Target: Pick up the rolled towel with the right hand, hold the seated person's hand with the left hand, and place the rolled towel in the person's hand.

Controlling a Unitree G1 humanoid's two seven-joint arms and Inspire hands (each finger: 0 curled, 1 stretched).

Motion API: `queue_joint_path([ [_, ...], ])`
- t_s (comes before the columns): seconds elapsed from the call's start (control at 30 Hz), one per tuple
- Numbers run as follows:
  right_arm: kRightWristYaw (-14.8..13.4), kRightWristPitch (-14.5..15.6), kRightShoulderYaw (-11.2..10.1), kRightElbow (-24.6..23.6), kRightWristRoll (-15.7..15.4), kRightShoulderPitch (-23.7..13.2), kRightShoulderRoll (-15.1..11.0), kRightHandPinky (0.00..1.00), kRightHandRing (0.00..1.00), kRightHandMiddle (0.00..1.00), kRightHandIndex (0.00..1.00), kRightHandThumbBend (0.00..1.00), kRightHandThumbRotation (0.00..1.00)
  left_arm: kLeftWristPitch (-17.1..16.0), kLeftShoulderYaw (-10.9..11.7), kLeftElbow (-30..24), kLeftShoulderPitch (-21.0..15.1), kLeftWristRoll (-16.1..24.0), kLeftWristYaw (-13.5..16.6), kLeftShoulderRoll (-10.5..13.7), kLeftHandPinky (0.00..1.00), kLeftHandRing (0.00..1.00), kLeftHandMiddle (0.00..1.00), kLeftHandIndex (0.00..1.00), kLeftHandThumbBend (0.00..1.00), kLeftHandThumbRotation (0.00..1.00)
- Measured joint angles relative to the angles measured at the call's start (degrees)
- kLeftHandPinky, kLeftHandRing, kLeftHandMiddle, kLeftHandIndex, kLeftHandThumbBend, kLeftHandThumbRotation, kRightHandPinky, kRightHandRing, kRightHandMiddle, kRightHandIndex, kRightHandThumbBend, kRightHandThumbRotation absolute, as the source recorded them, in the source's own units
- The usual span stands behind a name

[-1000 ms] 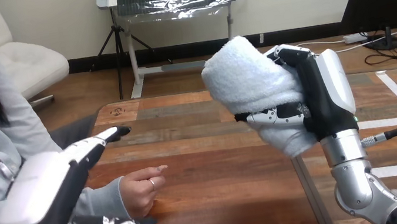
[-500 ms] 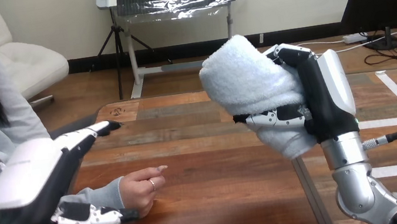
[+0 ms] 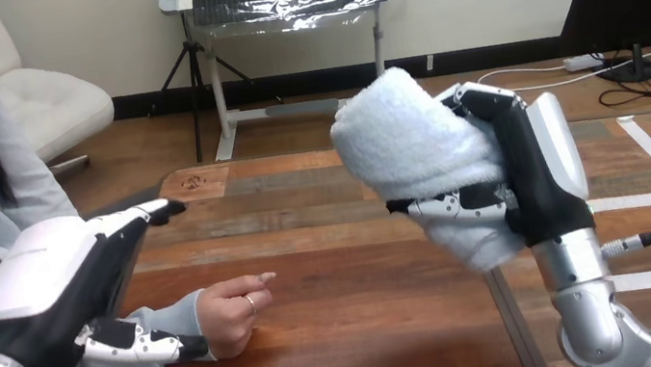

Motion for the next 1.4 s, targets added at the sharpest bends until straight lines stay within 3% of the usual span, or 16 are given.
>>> queue_joint_path([
  [0.57,1.7,-3.8,-1.3,-1.6,1.0,1.9,-0.1,0.15,0.19,0.22,0.2,0.63,0.0,-1.2,-5.9,12.3,-7.5,1.9,0.2,3.3,0.72,0.79,0.79,0.82,1.0,0.27],
  [1.4,1.7,-6.9,-3.5,-7.7,0.8,3.4,-0.4,0.14,0.18,0.2,0.19,0.62,0.0,-3.2,-14.1,29.7,-16.2,3.0,0.2,4.5,0.65,0.71,0.75,0.78,1.0,0.28],
])
